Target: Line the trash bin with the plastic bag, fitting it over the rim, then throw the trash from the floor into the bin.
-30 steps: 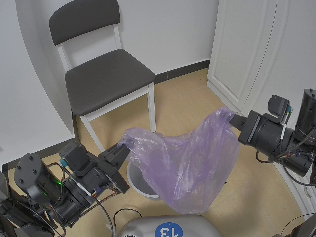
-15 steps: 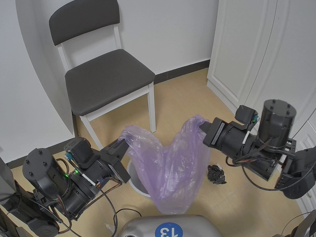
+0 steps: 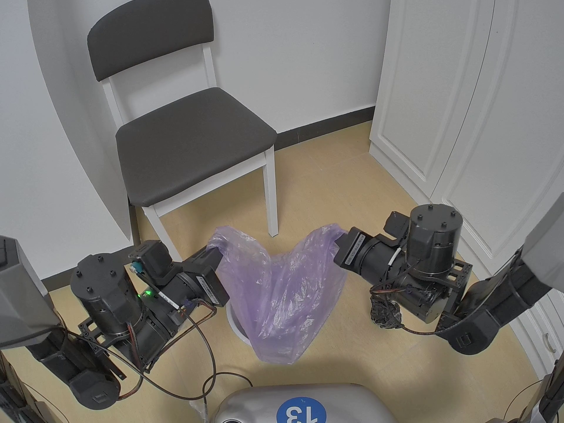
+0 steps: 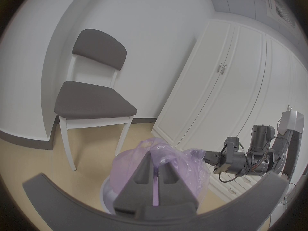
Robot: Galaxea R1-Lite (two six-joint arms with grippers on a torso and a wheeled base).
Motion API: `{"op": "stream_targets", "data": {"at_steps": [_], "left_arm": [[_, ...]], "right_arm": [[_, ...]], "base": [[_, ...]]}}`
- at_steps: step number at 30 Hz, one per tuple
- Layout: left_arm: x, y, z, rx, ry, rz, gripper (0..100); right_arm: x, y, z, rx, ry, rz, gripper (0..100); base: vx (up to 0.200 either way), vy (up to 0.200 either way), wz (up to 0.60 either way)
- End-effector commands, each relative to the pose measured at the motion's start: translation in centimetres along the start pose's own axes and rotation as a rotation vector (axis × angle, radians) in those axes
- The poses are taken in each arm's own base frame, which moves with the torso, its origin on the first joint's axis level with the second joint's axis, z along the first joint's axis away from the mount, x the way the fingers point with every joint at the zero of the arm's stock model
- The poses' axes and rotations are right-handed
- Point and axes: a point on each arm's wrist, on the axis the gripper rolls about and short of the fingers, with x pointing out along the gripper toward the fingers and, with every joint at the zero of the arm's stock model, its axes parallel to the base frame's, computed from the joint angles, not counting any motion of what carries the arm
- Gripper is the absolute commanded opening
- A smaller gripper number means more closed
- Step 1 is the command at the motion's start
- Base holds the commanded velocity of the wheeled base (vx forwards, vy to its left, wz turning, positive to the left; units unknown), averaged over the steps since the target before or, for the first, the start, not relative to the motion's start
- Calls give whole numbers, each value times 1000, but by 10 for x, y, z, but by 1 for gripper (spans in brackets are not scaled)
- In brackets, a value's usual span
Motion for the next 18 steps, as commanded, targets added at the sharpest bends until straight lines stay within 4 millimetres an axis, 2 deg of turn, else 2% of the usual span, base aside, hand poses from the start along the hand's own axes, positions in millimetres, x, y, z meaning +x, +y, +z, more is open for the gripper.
{"op": "stream_targets", "data": {"at_steps": [1, 10, 15, 17, 18], "left_arm": [[12, 8, -16, -21, 39, 32, 0], [14, 13, -20, -20, 54, 51, 0], [23, 22, -37, -12, 107, 84, 0], [24, 23, -38, -12, 109, 88, 0], [31, 29, -42, -13, 110, 107, 0]], "right_arm": [[22, -32, -27, -12, 60, -79, 0], [38, -57, -54, -21, 134, -128, 0], [43, -77, -54, -22, 153, -169, 0], [43, -78, -53, -22, 153, -170, 0], [42, -86, -45, -20, 145, -190, 0]], "base": [[0, 0, 0], [0, 0, 0], [0, 0, 0], [0, 0, 0], [0, 0, 0]]}}
